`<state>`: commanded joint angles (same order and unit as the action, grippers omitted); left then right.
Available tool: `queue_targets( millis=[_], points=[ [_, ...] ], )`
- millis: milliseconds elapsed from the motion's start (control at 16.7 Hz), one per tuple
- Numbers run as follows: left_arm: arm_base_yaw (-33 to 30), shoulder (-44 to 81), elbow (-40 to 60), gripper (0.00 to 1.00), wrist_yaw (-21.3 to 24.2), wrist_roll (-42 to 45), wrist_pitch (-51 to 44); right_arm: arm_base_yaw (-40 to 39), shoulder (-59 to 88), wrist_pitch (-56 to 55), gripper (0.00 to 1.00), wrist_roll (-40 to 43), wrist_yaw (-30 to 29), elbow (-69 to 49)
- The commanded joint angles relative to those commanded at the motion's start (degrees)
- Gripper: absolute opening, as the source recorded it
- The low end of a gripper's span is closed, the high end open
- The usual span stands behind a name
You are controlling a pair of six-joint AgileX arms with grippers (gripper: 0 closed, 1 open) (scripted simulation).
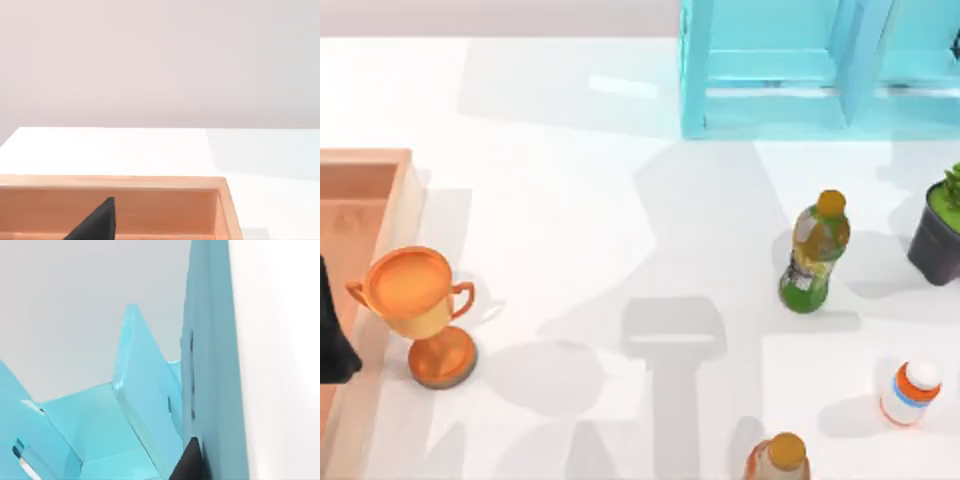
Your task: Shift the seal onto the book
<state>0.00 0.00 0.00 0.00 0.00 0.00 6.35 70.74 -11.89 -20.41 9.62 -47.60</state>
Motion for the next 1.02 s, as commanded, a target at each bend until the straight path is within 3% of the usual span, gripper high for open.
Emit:
queue_targets(
  millis=[600, 780, 1020],
  points=[
    [0.00, 0.00, 0.00, 1.00, 0.00, 0.00, 0.00, -1.65, -1.52, 1.76, 0.00, 1.72, -1.08, 0.83],
    [0.00, 0.00, 0.00, 1.00, 0.00, 0.00, 0.00, -7.17, 2.43, 0.04, 0.00, 8.49, -5.91, -1.87],
    [0.00, 0.00, 0.00, 1.00, 0.00, 0.00, 0.00, -18.44, 10.42, -4.19, 0.00, 23.24, -16.68, -8.41]
  ],
)
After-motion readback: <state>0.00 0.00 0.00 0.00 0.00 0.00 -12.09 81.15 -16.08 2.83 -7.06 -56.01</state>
